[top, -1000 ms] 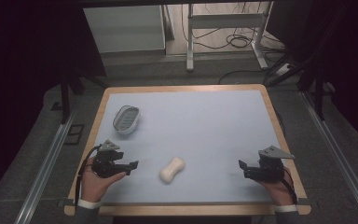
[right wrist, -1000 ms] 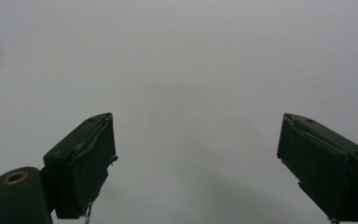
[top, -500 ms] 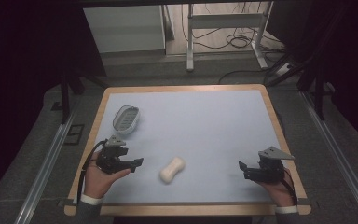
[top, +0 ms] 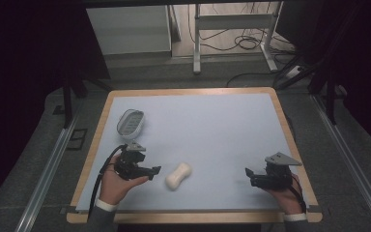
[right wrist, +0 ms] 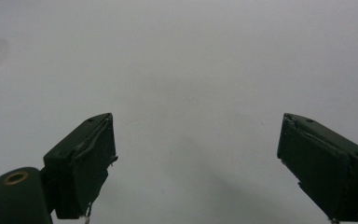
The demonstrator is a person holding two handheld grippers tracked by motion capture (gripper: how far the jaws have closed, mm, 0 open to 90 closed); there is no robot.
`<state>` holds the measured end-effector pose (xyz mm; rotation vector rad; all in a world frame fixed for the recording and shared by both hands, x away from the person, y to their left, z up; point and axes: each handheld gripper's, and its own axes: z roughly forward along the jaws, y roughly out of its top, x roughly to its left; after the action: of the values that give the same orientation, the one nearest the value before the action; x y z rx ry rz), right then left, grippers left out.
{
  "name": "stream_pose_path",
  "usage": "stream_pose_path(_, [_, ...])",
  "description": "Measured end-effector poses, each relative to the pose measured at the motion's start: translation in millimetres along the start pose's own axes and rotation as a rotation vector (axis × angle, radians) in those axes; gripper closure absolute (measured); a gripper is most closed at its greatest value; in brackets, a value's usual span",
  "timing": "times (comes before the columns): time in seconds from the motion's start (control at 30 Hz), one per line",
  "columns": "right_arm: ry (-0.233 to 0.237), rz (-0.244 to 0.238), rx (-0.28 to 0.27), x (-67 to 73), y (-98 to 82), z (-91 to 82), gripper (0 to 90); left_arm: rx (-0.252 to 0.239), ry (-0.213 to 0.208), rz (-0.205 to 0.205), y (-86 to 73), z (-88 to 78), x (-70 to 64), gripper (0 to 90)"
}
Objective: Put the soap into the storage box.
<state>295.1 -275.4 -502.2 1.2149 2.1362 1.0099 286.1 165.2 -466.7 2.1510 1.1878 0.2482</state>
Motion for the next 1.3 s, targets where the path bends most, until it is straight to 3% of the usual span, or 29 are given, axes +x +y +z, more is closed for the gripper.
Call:
stream_pose_path(0.43, [0.006, 0.006, -0.002, 0.0, -0.4, -0.2, 11.0, 0.065, -0.037, 0.028, 11.1, 25.0, -18.5, 25.8])
stream_pose_path(0.7, [-0.003, 0.014, 0.004, -0.6, -0.6, 0.3, 10.9, 0.101, -0.043, 0.05, 13.1, 42.0, -33.2, 25.8])
stream_pose_path(1.3, [0.004, 0.018, 0.0, -0.8, -0.6, 0.0, 10.9, 0.168, -0.039, 0.08, 20.4, 69.5, -51.1, 28.4])
